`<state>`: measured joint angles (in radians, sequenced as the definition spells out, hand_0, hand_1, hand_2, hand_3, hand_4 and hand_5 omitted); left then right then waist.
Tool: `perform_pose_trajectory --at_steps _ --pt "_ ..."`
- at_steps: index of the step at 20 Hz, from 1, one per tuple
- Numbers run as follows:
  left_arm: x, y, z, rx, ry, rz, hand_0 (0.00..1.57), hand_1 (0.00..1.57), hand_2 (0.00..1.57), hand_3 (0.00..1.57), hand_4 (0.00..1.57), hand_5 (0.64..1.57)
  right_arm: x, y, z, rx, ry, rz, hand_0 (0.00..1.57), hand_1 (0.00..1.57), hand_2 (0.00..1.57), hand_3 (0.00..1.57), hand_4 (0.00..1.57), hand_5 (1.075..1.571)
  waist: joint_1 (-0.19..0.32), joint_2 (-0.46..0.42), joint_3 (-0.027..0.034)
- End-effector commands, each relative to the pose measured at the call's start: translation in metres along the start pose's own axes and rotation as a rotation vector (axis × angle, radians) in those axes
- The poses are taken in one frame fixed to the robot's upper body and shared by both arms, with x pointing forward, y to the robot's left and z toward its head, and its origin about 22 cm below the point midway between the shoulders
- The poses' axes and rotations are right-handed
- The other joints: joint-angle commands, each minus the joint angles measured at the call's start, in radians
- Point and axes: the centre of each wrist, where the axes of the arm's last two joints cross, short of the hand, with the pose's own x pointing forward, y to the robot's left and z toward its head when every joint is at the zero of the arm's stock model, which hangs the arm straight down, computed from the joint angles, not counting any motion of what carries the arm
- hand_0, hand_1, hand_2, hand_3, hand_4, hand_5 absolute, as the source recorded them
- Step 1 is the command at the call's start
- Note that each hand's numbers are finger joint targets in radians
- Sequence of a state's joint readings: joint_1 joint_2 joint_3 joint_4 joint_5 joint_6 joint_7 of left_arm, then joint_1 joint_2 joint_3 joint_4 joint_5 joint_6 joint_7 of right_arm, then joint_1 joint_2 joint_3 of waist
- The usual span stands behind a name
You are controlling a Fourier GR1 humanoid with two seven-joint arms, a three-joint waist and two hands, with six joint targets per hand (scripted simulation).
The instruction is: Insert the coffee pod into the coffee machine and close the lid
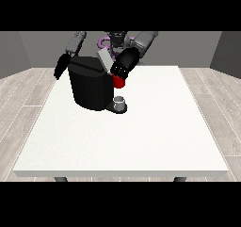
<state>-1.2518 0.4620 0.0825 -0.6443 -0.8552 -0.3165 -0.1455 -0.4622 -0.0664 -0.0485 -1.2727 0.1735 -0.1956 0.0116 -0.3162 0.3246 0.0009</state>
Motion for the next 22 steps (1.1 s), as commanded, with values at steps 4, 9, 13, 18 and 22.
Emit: perform_pose_trajectory --at_steps 4,9,13,18,22 --pt "-0.008 0.014 0.004 0.044 0.003 0.012 1.12 1.12 1.14 0.98 0.0 1.571 -0.001 -0.015 -0.003 0.014 -0.026 0.01 0.0 0.0 0.0 0.0 0.0 1.571 -0.017 0.037 -0.0006" --pt "0.015 0.018 -0.004 0.129 -0.086 0.009 1.21 1.21 1.18 0.96 0.0 1.571 0.02 -0.011 -0.02 -0.026 -0.06 0.006 0.0 0.0 0.0 0.0 0.0 1.571 0.001 0.086 -0.0008" --pt "0.007 0.044 0.003 0.152 -0.072 0.023 1.24 1.24 1.2 0.97 0.0 1.571 0.017 -0.015 -0.018 0.001 -0.055 0.023 0.0 0.0 0.0 0.0 0.0 1.571 -0.026 0.084 -0.0006" --pt "-0.001 0.034 0.003 0.163 -0.071 -0.026 1.25 1.25 1.22 0.94 0.0 1.571 0.028 0.026 -0.004 0.017 -0.061 0.035 0.0 0.0 0.0 0.0 0.22 1.571 -0.046 0.087 -0.0011" --pt "-0.006 0.041 0.01 0.187 -0.093 -0.098 1.04 1.04 1.05 0.74 0.0 1.571 0.016 -0.001 -0.01 -0.005 -0.063 0.05 0.0 0.0 0.0 0.0 0.16 1.571 -0.025 0.105 -0.0006"
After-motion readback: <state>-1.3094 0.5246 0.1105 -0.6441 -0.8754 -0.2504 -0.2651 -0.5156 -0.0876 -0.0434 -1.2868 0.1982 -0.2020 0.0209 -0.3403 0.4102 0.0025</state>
